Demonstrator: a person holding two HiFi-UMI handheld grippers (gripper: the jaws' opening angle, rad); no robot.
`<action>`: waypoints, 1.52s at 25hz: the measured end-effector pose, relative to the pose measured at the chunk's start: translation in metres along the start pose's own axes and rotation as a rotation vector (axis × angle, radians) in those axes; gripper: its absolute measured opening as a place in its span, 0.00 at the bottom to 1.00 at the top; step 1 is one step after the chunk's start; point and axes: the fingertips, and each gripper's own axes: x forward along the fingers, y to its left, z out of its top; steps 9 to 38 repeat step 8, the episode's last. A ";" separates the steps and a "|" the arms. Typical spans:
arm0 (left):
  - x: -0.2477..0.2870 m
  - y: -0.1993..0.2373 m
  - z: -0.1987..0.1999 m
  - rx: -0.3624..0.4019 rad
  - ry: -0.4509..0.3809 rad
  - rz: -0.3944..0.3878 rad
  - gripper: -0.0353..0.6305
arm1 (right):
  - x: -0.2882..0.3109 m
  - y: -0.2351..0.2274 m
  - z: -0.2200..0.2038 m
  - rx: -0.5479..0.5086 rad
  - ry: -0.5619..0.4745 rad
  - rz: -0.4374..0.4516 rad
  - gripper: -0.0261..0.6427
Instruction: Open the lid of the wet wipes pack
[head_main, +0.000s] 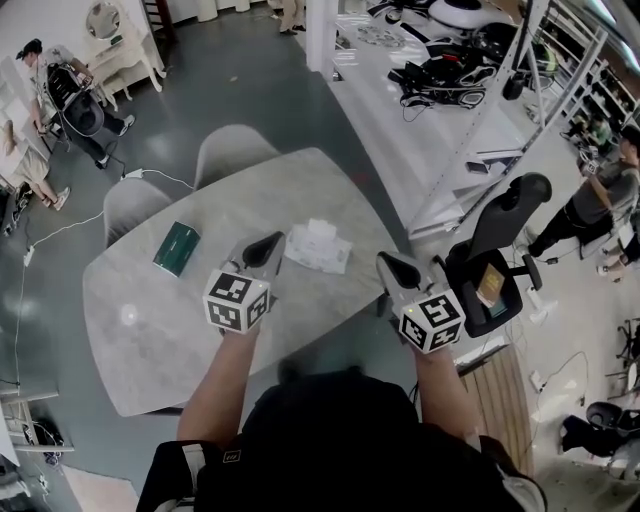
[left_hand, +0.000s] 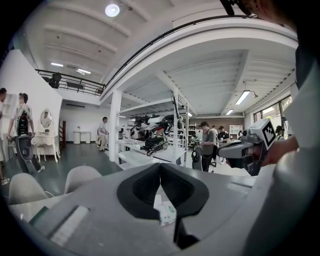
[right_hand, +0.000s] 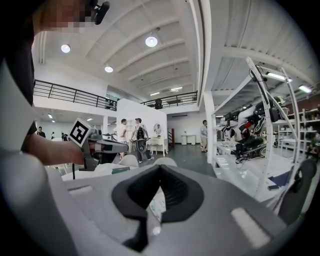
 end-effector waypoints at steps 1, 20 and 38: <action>0.000 0.001 -0.002 -0.001 0.001 0.002 0.07 | 0.001 0.001 -0.003 0.001 0.005 0.003 0.04; 0.006 0.009 -0.009 -0.006 0.001 0.005 0.07 | 0.007 0.000 -0.012 0.009 0.017 0.000 0.04; 0.006 0.009 -0.009 -0.006 0.001 0.005 0.07 | 0.007 0.000 -0.012 0.009 0.017 0.000 0.04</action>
